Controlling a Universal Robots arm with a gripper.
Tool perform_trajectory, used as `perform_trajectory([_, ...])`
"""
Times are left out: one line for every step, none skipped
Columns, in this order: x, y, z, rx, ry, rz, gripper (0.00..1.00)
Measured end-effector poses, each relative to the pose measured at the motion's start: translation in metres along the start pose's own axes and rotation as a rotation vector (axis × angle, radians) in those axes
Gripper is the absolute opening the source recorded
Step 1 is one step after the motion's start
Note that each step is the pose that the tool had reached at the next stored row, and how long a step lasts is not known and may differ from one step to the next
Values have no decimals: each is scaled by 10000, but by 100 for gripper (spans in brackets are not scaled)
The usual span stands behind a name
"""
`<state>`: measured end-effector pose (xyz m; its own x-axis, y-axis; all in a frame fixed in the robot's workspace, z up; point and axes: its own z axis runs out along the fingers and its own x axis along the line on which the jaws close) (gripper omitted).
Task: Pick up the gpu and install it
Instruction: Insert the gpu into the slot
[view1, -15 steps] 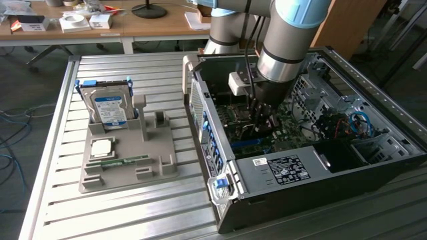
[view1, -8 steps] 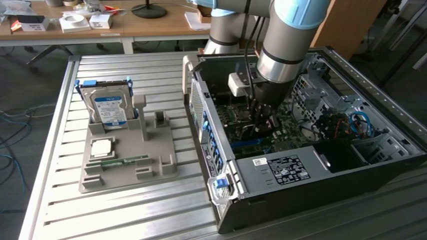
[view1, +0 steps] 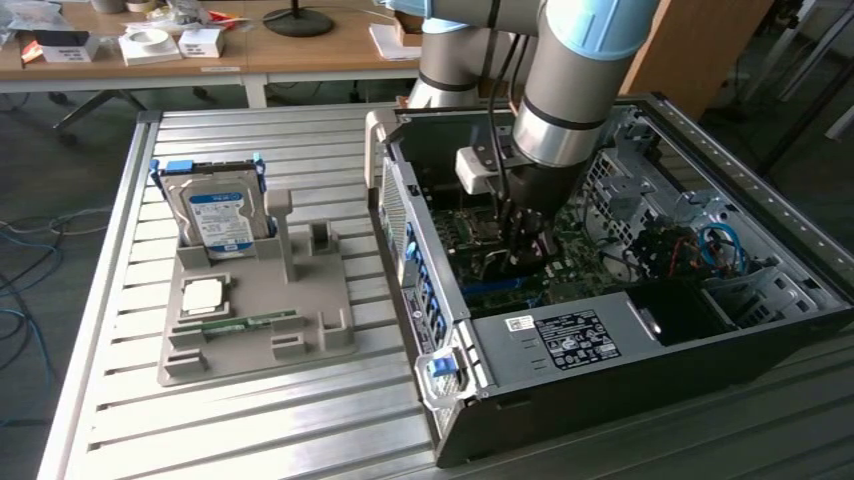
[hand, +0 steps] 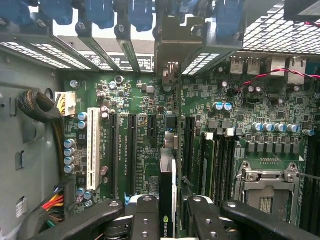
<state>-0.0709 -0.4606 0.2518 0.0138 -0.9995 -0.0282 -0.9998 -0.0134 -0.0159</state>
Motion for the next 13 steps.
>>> perform_trajectory([0,3,0,6,0,0,26])
perform_trajectory([0,7,0,12,1,0,26])
perform_trajectory([0,10,0,17,1,0,26])
perform_trajectory([0,13,0,22,0,-1,26])
perform_trajectory([0,16,0,28,0,0,26])
perform_trajectory([0,20,0,33,1,-1,26])
perform_trajectory([0,23,1,41,0,-1,26])
perform_trajectory([0,25,2,48,1,-1,26])
perform_trajectory([0,25,2,51,1,-3,26])
perform_trajectory([0,26,2,54,1,-4,26])
perform_trajectory([1,28,4,58,1,-1,26])
perform_trajectory([1,28,5,60,3,-3,26])
perform_trajectory([1,30,7,63,3,-2,26])
